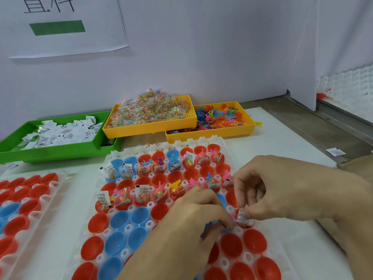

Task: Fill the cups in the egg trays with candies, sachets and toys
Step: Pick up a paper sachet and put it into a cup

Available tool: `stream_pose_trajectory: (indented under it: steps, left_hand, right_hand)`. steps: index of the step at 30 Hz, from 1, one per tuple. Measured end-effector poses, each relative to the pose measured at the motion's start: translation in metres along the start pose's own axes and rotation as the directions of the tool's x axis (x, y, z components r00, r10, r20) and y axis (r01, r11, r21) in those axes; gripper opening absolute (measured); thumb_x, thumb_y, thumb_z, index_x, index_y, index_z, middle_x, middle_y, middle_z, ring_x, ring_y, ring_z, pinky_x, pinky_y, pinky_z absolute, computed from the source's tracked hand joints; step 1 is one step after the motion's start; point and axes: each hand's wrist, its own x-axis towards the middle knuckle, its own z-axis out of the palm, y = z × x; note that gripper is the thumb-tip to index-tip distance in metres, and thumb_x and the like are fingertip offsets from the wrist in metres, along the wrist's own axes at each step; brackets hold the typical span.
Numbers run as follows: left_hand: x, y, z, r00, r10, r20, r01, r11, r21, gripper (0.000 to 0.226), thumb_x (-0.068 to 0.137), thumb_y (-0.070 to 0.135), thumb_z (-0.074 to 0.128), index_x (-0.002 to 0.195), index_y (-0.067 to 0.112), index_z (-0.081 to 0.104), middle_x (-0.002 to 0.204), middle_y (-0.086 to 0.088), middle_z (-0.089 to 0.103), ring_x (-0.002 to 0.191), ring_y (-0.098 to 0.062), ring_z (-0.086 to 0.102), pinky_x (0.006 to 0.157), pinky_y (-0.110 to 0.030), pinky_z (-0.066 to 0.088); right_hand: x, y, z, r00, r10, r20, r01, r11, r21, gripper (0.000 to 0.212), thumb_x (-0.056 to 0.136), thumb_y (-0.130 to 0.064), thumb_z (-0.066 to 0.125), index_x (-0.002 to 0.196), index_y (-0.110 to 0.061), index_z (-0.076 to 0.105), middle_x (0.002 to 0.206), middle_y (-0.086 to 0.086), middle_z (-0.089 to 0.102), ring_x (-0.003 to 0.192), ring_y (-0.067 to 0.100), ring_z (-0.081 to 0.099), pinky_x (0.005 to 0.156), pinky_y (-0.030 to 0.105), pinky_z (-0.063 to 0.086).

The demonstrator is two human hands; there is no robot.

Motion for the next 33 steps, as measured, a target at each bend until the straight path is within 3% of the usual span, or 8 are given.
stream_pose_trajectory:
  steps: [6,11,15,21,27,33]
  left_hand:
    - [-0.0014,-0.0023,0.0038,0.999,0.023,-0.042,-0.021,0.999,0.040,0.022,0.085,0.010,0.074,0.094,0.030,0.078,0.094,0.020,0.053,0.098,0.000,0.046,0.079,-0.008,0.038]
    - [-0.0014,-0.0012,0.0008,0.999,0.003,-0.043,-0.002,0.999,0.032,0.029,0.086,0.008,0.073,0.095,0.036,0.068,0.092,0.023,0.056,0.098,-0.003,0.050,0.083,-0.013,0.040]
    - [-0.0012,0.0010,-0.0016,0.997,-0.032,-0.065,0.032,0.999,0.008,0.024,0.086,0.017,0.074,0.096,0.036,0.063,0.095,0.028,0.056,0.103,0.001,0.050,0.089,-0.009,0.036]
    - [-0.0006,-0.0012,0.0017,0.991,0.010,-0.132,-0.007,1.000,0.023,0.012,0.085,0.019,0.076,0.089,0.030,0.072,0.091,0.021,0.061,0.095,-0.003,0.054,0.082,-0.019,0.045]
    - [-0.0011,-0.0044,0.0048,0.985,0.038,-0.169,-0.028,0.998,0.060,0.015,0.083,0.017,0.078,0.089,0.030,0.074,0.089,0.019,0.060,0.089,-0.001,0.052,0.075,-0.013,0.040]
    - [-0.0020,-0.0032,0.0019,0.983,0.028,-0.180,-0.021,0.999,0.039,0.016,0.083,0.022,0.078,0.096,0.029,0.071,0.093,0.018,0.063,0.094,-0.006,0.055,0.081,-0.023,0.047]
  right_hand:
    - [0.0001,-0.0021,0.0006,1.000,0.010,0.005,-0.010,1.000,-0.011,0.018,0.079,-0.026,0.083,0.074,-0.035,0.068,0.069,-0.009,0.073,0.061,0.005,0.067,0.063,0.023,0.055]
    - [0.0008,-0.0014,0.0014,1.000,0.024,-0.013,-0.025,1.000,-0.019,0.020,0.079,-0.022,0.081,0.071,-0.036,0.068,0.067,-0.011,0.072,0.057,0.002,0.065,0.056,0.016,0.049]
    - [0.0005,-0.0004,0.0005,0.999,0.024,-0.023,-0.024,1.000,-0.006,0.024,0.079,-0.023,0.081,0.073,-0.041,0.067,0.068,-0.009,0.071,0.056,0.002,0.064,0.056,0.015,0.048]
    - [0.0004,0.0001,0.0016,1.000,0.028,-0.006,-0.027,0.999,0.029,0.020,0.072,-0.019,0.080,0.073,-0.034,0.067,0.069,-0.006,0.071,0.056,0.005,0.062,0.060,0.024,0.054]
    - [0.0018,-0.0014,0.0039,0.999,0.041,0.005,-0.041,0.999,-0.021,0.017,0.073,-0.014,0.078,0.072,-0.026,0.066,0.069,-0.005,0.071,0.054,0.003,0.061,0.059,0.022,0.052]
    - [0.0022,-0.0006,0.0037,0.999,0.045,0.012,-0.044,0.999,-0.025,0.021,0.073,-0.022,0.085,0.071,-0.027,0.065,0.067,-0.008,0.070,0.054,0.003,0.061,0.056,0.020,0.050]
